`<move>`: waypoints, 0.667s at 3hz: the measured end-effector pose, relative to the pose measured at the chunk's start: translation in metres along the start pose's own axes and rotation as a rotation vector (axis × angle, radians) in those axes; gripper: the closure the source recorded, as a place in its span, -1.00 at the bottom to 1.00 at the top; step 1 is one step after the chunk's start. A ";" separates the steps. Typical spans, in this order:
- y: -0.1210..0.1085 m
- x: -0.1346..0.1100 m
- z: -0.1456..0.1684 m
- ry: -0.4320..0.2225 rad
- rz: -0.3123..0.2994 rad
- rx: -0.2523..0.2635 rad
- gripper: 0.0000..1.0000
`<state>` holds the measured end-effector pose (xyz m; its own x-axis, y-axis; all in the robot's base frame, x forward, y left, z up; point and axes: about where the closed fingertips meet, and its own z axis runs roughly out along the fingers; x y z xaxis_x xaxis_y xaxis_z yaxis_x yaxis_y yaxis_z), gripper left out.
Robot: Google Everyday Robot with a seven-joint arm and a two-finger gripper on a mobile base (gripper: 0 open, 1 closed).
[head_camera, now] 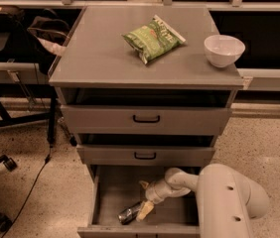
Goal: Pick redbull can from bottom drawer and place on counter
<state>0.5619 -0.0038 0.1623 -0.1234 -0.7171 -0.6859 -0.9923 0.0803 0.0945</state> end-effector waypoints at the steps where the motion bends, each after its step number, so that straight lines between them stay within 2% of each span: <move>1: 0.002 0.006 0.017 0.011 0.018 -0.005 -1.00; 2: 0.005 0.013 0.027 0.023 0.036 -0.012 -1.00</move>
Offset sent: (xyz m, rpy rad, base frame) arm -0.0080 0.0098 -0.0392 -0.0394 0.0485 -0.0295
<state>0.5547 0.0066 0.1344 -0.1584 -0.7300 -0.6649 -0.9870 0.0982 0.1274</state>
